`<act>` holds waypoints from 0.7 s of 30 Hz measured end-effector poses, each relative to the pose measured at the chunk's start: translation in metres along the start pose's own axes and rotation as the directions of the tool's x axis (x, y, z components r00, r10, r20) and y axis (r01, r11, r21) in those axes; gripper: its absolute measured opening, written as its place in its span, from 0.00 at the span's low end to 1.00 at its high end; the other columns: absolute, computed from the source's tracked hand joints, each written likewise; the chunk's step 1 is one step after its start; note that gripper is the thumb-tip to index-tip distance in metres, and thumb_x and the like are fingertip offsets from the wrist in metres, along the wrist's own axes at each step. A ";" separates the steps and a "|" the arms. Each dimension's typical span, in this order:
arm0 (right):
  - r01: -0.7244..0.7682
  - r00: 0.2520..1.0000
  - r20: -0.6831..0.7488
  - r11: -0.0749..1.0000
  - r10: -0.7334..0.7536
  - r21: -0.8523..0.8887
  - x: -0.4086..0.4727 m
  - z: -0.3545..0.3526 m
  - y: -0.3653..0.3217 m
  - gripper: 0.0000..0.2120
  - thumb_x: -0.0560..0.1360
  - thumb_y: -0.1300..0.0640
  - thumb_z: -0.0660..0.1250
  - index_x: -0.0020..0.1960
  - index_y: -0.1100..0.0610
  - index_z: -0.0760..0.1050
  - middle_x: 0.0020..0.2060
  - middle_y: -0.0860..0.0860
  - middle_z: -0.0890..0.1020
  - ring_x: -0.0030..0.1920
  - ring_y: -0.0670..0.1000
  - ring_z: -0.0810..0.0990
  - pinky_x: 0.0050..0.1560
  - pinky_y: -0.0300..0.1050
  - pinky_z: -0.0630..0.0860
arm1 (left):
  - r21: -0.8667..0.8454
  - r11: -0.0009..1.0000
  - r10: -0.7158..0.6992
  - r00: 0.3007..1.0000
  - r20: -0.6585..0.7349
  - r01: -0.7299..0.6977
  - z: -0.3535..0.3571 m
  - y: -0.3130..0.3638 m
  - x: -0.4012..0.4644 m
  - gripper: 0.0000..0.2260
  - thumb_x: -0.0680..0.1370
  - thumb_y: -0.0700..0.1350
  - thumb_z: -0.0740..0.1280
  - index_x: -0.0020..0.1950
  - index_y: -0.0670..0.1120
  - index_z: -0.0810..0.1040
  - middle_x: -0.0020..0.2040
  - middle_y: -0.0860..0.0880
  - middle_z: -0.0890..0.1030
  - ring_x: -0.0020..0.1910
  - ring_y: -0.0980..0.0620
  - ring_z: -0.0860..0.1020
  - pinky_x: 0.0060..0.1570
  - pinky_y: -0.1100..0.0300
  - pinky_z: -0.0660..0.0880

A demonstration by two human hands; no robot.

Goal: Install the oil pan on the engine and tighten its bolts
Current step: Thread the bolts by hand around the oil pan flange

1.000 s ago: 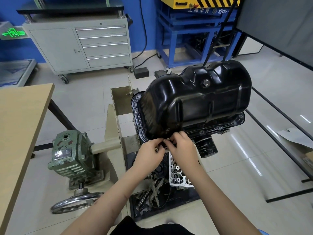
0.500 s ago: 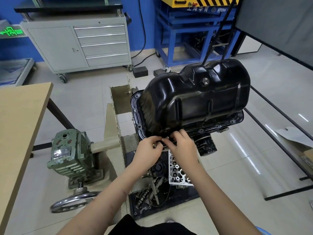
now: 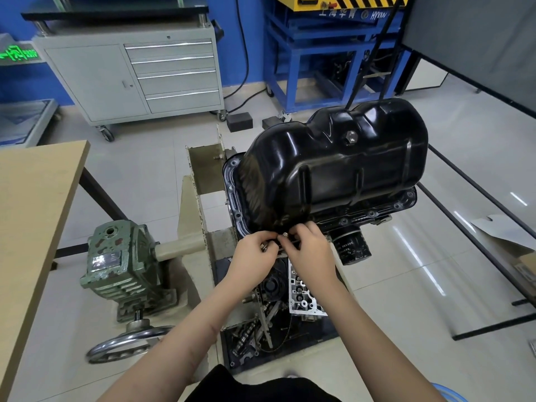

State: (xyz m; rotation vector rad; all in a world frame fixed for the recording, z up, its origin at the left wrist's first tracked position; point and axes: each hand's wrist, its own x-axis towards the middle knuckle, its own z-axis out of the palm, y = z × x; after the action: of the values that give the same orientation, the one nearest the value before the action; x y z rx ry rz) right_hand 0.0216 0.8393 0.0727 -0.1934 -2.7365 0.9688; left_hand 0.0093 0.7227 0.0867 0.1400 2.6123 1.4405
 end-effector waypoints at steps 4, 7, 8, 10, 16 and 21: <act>0.031 0.999 -0.017 0.998 -0.030 0.062 -0.005 -0.001 0.001 0.10 0.73 0.57 0.68 0.50 0.63 0.78 0.47 0.55 0.76 0.40 0.55 0.77 0.39 0.43 0.71 | -0.040 0.999 -0.022 1.000 -0.013 0.021 -0.001 0.002 -0.002 0.13 0.76 0.37 0.59 0.56 0.43 0.79 0.43 0.46 0.81 0.38 0.52 0.75 0.40 0.64 0.69; -0.002 1.000 -0.007 0.999 0.003 0.049 -0.003 0.000 -0.001 0.11 0.74 0.55 0.67 0.49 0.63 0.77 0.48 0.56 0.76 0.42 0.56 0.77 0.42 0.48 0.74 | -0.152 0.985 -0.088 0.996 -0.025 0.084 -0.001 0.004 -0.003 0.13 0.76 0.37 0.59 0.55 0.41 0.79 0.41 0.39 0.81 0.34 0.47 0.76 0.35 0.62 0.70; -0.015 1.000 -0.001 0.999 0.015 0.031 -0.002 0.000 -0.001 0.12 0.74 0.54 0.66 0.49 0.64 0.76 0.48 0.56 0.75 0.42 0.56 0.77 0.42 0.49 0.73 | -0.225 0.966 -0.131 0.991 -0.014 0.124 -0.001 0.005 -0.003 0.12 0.77 0.37 0.58 0.54 0.41 0.79 0.36 0.38 0.79 0.28 0.51 0.74 0.29 0.63 0.68; -0.024 1.000 0.006 1.000 0.024 0.008 -0.001 0.000 -0.002 0.14 0.74 0.52 0.66 0.50 0.63 0.76 0.49 0.56 0.75 0.43 0.57 0.77 0.42 0.48 0.72 | -0.382 0.897 -0.229 0.973 0.031 0.223 -0.002 0.005 -0.003 0.11 0.78 0.37 0.57 0.51 0.42 0.78 0.29 0.45 0.71 0.18 0.59 0.65 0.20 0.69 0.60; 0.007 1.000 0.006 1.000 -0.007 -0.002 -0.004 0.000 -0.002 0.13 0.75 0.54 0.65 0.53 0.62 0.77 0.51 0.55 0.76 0.44 0.55 0.77 0.43 0.45 0.72 | -0.593 0.754 -0.318 0.947 0.050 0.285 -0.009 -0.001 -0.004 0.10 0.78 0.38 0.58 0.43 0.46 0.78 0.22 0.53 0.69 0.15 0.59 0.60 0.17 0.72 0.54; 0.022 1.000 0.020 0.999 -0.021 -0.035 -0.003 0.000 -0.004 0.12 0.77 0.56 0.63 0.54 0.63 0.77 0.52 0.55 0.76 0.47 0.56 0.78 0.45 0.45 0.73 | -0.264 0.959 -0.154 0.970 -0.186 0.101 -0.019 -0.020 0.000 0.06 0.77 0.41 0.61 0.44 0.49 0.77 0.23 0.57 0.72 0.18 0.61 0.66 0.22 0.68 0.63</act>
State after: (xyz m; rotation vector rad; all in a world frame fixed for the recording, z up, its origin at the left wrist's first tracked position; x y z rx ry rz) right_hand 0.0244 0.8358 0.0750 -0.1613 -2.7691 0.9218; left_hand 0.0060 0.6963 0.0792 -0.2166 2.5020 1.8080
